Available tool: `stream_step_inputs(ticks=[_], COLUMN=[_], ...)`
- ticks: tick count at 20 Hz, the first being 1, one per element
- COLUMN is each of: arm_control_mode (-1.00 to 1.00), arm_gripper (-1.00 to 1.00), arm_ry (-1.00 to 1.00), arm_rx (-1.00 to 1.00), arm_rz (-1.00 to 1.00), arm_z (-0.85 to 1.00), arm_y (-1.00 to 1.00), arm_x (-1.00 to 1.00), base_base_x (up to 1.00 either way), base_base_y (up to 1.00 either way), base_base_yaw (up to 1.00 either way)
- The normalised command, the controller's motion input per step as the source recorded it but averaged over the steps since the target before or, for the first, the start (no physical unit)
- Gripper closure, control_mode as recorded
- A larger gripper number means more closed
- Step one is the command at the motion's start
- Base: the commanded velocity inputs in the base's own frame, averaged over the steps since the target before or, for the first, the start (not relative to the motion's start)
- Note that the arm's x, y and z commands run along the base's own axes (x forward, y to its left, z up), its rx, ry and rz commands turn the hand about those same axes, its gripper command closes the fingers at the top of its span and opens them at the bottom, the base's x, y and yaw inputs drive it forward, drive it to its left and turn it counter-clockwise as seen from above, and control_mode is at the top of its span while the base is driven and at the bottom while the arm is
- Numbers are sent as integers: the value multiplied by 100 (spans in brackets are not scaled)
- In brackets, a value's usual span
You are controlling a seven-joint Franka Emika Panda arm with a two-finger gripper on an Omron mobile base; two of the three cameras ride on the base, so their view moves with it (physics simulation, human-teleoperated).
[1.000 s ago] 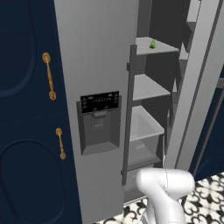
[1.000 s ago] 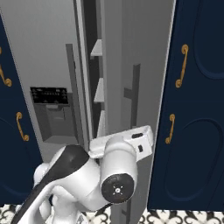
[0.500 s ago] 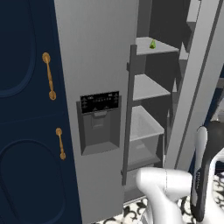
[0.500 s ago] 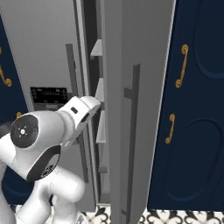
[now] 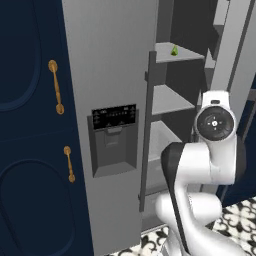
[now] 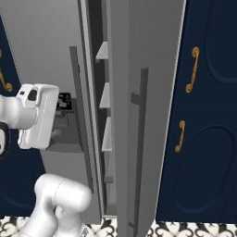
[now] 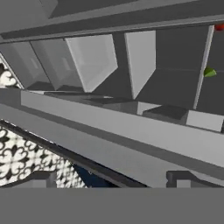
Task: Grab a lemon wedge from the fridge and one ice cube from the ice bowl, and put them in the glass of lemonade.
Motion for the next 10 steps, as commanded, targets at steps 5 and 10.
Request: stream_step_inputs(ticks=[5, 10], arm_control_mode=[-100, -100], arm_gripper=[-100, -100], arm_ry=[-4, -8], arm_rx=[-4, 10], arm_rz=[0, -2], arm_z=[-21, -13], arm_y=[-26, -24], arm_x=[47, 46], base_base_x=[0, 0], base_base_y=[0, 0], base_base_yaw=[0, 0])
